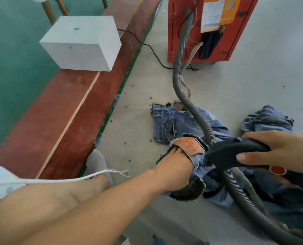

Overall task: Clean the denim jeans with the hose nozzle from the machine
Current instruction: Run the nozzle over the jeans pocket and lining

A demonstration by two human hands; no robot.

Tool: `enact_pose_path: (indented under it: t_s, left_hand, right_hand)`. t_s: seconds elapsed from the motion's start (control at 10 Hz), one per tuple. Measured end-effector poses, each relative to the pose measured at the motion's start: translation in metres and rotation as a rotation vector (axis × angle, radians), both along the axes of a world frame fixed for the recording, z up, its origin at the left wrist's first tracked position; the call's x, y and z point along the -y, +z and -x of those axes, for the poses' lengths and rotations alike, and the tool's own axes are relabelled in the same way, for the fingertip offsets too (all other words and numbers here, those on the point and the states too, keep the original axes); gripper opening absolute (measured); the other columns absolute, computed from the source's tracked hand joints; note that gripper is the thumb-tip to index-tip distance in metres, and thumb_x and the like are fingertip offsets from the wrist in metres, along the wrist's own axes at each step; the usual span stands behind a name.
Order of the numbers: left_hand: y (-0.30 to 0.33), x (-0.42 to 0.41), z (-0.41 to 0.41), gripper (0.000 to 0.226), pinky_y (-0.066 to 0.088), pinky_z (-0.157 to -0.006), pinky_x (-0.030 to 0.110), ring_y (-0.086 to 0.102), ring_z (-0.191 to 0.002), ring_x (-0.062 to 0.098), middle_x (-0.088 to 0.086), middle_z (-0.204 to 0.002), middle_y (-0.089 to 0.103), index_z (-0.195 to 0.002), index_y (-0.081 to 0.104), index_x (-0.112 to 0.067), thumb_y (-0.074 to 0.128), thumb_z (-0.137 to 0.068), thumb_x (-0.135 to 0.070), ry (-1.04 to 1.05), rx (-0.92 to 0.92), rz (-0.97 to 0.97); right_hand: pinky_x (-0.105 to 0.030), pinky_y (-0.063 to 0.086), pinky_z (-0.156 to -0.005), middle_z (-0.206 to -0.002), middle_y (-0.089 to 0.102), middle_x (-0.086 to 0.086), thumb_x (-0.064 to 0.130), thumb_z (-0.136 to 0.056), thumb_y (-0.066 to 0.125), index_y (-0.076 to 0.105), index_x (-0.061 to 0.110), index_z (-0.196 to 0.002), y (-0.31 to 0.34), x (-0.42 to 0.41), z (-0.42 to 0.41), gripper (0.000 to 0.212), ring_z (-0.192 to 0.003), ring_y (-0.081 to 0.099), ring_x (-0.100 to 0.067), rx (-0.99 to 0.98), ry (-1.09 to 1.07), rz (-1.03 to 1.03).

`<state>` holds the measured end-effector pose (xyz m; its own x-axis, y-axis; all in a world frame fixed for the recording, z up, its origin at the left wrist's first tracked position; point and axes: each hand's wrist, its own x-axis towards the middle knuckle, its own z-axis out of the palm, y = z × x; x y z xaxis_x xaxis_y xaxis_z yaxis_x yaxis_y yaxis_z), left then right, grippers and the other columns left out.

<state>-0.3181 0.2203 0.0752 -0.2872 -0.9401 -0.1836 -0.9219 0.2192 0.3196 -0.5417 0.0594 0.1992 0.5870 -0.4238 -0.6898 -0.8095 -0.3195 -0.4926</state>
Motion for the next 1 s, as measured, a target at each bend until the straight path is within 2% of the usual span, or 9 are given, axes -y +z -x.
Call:
enact_pose_path:
  t_s: [0.1, 0.2, 0.3, 0.4, 0.6, 0.7, 0.8, 0.9, 1.0]
  left_hand:
    - [0.005, -0.006, 0.007, 0.057, 0.008, -0.127, 0.057, 0.017, -0.156, 0.039, 0.016, -0.161, 0.040, -0.156, 0.041, -0.012, 0.046, -0.099, -0.018, -0.205, 0.308, 0.115]
    - [0.001, -0.021, 0.026, 0.050, 0.022, -0.125, 0.053, 0.040, -0.148, 0.028, -0.002, -0.138, 0.067, -0.134, 0.068, -0.019, 0.040, -0.093, -0.019, -0.455, 0.420, 0.238]
    - [-0.007, -0.033, 0.036, 0.046, 0.026, -0.124, 0.047, 0.049, -0.141, 0.019, -0.011, -0.127, 0.072, -0.125, 0.074, -0.024, 0.041, -0.094, -0.015, -0.536, 0.391, 0.318]
    - [-0.010, -0.037, 0.036, 0.047, 0.020, -0.126, 0.045, 0.042, -0.146, 0.020, -0.014, -0.131, 0.069, -0.125, 0.074, -0.028, 0.039, -0.095, -0.019, -0.596, 0.446, 0.261]
    - [-0.007, -0.025, 0.010, 0.042, 0.032, -0.121, 0.053, 0.049, -0.141, 0.034, 0.006, -0.132, 0.070, -0.122, 0.075, -0.015, 0.064, -0.083, -0.024, -0.349, 0.308, 0.300]
    - [-0.009, -0.018, 0.011, 0.046, 0.025, -0.124, 0.033, 0.040, -0.145, 0.020, 0.002, -0.146, 0.060, -0.139, 0.061, -0.014, 0.059, -0.093, -0.012, -0.087, -0.257, -0.032]
    - [0.008, -0.002, -0.002, 0.026, 0.053, -0.091, 0.025, 0.070, -0.108, 0.013, -0.009, -0.106, 0.078, -0.112, 0.075, -0.013, 0.049, -0.106, -0.016, 0.785, -1.260, -0.588]
    - [-0.006, 0.014, -0.051, 0.066, 0.059, -0.079, 0.043, 0.075, -0.099, 0.035, 0.020, -0.113, 0.076, -0.116, 0.076, -0.002, 0.034, -0.107, -0.052, 1.239, -1.713, -0.831]
    - [-0.021, 0.013, -0.082, 0.063, 0.056, -0.061, 0.042, 0.075, -0.074, 0.034, 0.020, -0.080, 0.077, -0.105, 0.055, 0.002, 0.042, -0.104, -0.060, 1.612, -1.523, -0.705]
  right_hand:
    - [-0.057, 0.064, -0.069, -0.081, 0.076, -0.006, 0.094, -0.063, 0.069, 0.068, 0.043, -0.105, -0.011, 0.023, 0.012, 0.066, -0.069, 0.076, -0.032, -0.007, -0.068, 0.017]
    - [-0.050, 0.064, -0.064, -0.078, 0.075, -0.009, 0.089, -0.061, 0.075, 0.070, 0.041, -0.098, -0.015, 0.017, -0.008, 0.060, -0.063, 0.074, -0.031, -0.045, -0.073, -0.064]
    - [-0.034, 0.057, -0.053, -0.068, 0.070, -0.008, 0.063, -0.079, 0.080, 0.070, 0.035, -0.089, -0.024, 0.003, -0.033, 0.031, -0.052, 0.065, -0.025, -0.071, -0.095, -0.179]
    - [-0.030, 0.053, -0.050, -0.058, 0.063, -0.003, 0.045, -0.094, 0.074, 0.068, 0.021, -0.099, -0.035, -0.007, -0.047, 0.025, -0.047, 0.060, -0.020, -0.039, -0.180, -0.125]
    - [-0.033, 0.055, -0.048, -0.057, 0.062, -0.008, 0.048, -0.091, 0.076, 0.069, 0.032, -0.081, -0.019, 0.018, -0.032, 0.020, -0.046, 0.062, -0.027, 0.062, -0.324, 0.017]
    - [-0.030, 0.053, -0.043, -0.055, 0.065, -0.008, 0.049, -0.090, 0.075, 0.066, 0.024, -0.091, -0.016, 0.023, -0.019, 0.027, -0.045, 0.066, -0.029, 0.060, -0.293, 0.125]
    - [-0.029, 0.052, -0.042, -0.053, 0.064, -0.007, 0.048, -0.093, 0.073, 0.062, 0.022, -0.095, -0.023, 0.018, -0.013, 0.028, -0.044, 0.066, -0.027, 0.039, -0.258, 0.132]
    - [-0.026, 0.050, -0.042, -0.052, 0.064, -0.004, 0.049, -0.094, 0.071, 0.059, 0.022, -0.093, -0.029, 0.010, -0.011, 0.029, -0.044, 0.065, -0.023, 0.047, -0.241, 0.149]
    - [-0.024, 0.050, -0.043, -0.053, 0.066, -0.003, 0.049, -0.095, 0.069, 0.056, 0.024, -0.092, -0.036, 0.001, -0.010, 0.028, -0.044, 0.065, -0.021, 0.047, -0.208, 0.150]
